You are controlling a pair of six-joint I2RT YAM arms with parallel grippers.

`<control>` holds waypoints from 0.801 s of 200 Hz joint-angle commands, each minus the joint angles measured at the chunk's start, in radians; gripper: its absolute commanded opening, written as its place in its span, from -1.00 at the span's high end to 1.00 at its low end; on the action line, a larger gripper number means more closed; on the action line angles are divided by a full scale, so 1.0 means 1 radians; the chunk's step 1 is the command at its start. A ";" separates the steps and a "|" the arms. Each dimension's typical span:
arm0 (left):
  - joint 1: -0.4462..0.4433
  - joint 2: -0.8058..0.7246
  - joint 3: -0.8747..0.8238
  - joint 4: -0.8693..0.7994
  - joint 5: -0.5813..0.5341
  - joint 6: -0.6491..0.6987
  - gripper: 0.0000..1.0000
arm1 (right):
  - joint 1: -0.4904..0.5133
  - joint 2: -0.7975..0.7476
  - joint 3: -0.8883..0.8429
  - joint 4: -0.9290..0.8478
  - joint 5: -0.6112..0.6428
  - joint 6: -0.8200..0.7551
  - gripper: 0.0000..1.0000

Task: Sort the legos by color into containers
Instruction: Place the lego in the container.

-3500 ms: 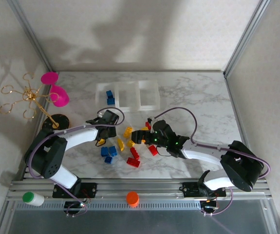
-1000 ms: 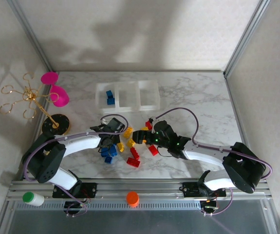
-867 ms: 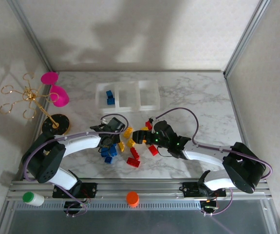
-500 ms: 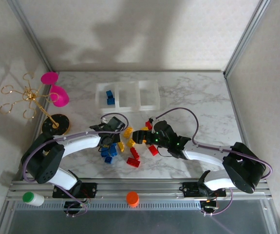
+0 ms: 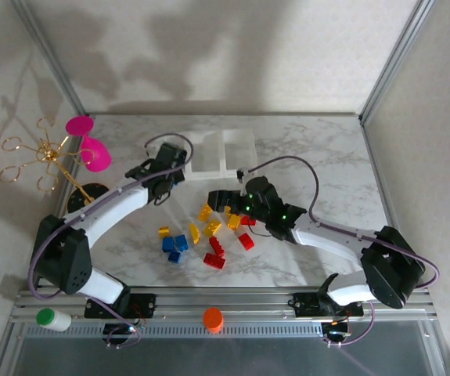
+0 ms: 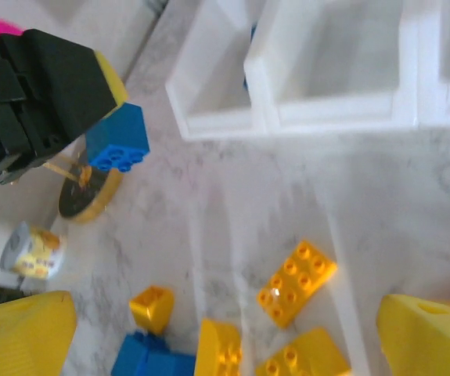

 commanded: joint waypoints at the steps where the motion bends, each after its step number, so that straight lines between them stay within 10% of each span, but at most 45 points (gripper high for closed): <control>1: 0.037 0.099 0.090 0.030 -0.055 0.085 0.35 | -0.062 0.019 0.040 -0.015 0.015 -0.021 -0.97; 88: 0.138 0.569 0.548 0.015 -0.113 0.168 0.33 | -0.182 -0.026 0.008 -0.038 -0.004 -0.048 -0.97; 160: 0.142 0.524 0.535 0.017 -0.046 0.157 0.00 | -0.193 -0.065 0.023 -0.076 -0.030 -0.099 -0.97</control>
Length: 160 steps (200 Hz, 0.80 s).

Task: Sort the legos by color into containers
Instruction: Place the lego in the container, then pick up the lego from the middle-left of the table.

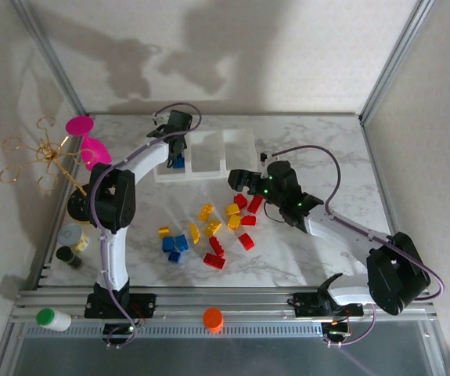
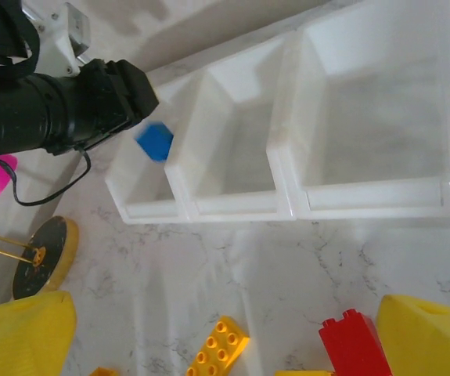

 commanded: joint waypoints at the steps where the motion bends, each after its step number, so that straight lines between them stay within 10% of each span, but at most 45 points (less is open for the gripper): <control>1: 0.001 -0.070 0.001 -0.009 0.027 0.008 0.00 | -0.003 -0.006 0.011 -0.032 -0.017 -0.046 -0.97; 63: -0.040 -0.407 -0.326 0.027 0.234 -0.021 -0.15 | -0.003 -0.030 0.009 -0.102 -0.179 -0.043 -0.98; 160: -0.304 -0.845 -0.806 -0.112 0.240 -0.265 -0.21 | 0.045 -0.097 -0.108 -0.262 -0.264 0.014 -0.98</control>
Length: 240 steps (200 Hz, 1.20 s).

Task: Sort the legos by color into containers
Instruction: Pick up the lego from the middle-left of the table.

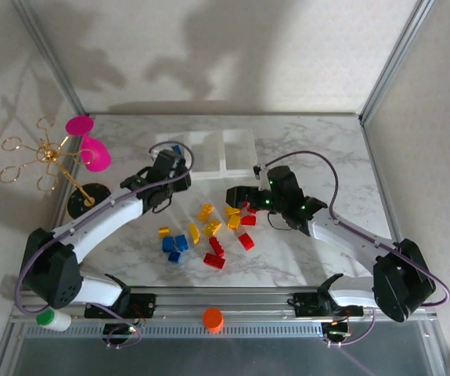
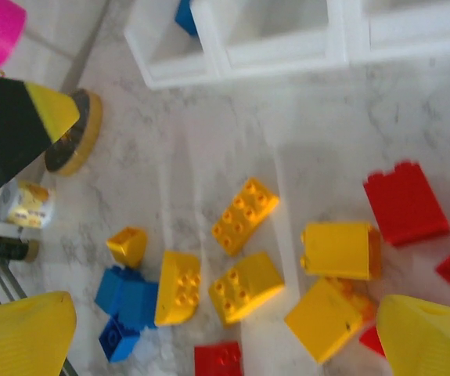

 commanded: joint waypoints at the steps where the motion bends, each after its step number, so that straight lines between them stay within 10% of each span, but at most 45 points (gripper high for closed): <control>1: -0.052 -0.081 -0.079 -0.062 0.033 -0.101 -0.21 | 0.018 -0.033 -0.048 -0.052 -0.020 0.034 -0.98; 92: -0.227 -0.066 -0.219 -0.078 0.076 -0.225 -0.17 | 0.094 -0.070 -0.160 -0.018 0.003 0.081 -0.97; 240: -0.252 -0.016 -0.308 -0.052 0.090 -0.221 -0.03 | 0.094 -0.092 -0.163 -0.004 0.009 0.087 -0.97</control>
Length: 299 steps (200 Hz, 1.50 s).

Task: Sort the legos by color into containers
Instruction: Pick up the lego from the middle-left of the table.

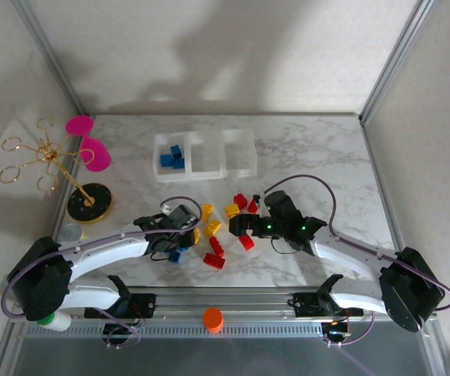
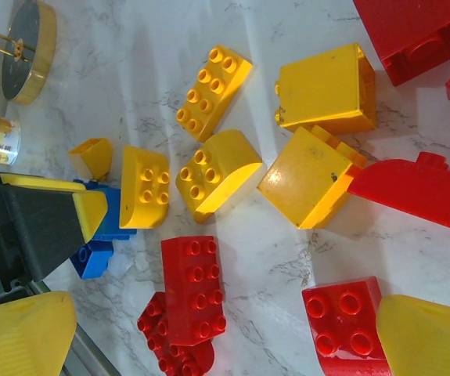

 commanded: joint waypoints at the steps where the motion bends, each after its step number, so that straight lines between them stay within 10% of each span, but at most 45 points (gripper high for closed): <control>1: -0.014 0.044 -0.004 -0.020 0.004 0.007 -0.03 | 0.007 -0.019 -0.003 0.016 0.000 0.007 -0.97; 195: -0.077 0.103 0.047 -0.043 -0.033 0.022 0.07 | 0.007 -0.052 -0.005 0.012 0.008 0.013 -0.97; 299: -0.076 0.036 0.084 -0.134 -0.123 0.014 0.43 | 0.008 -0.054 -0.007 0.026 0.020 0.014 -0.97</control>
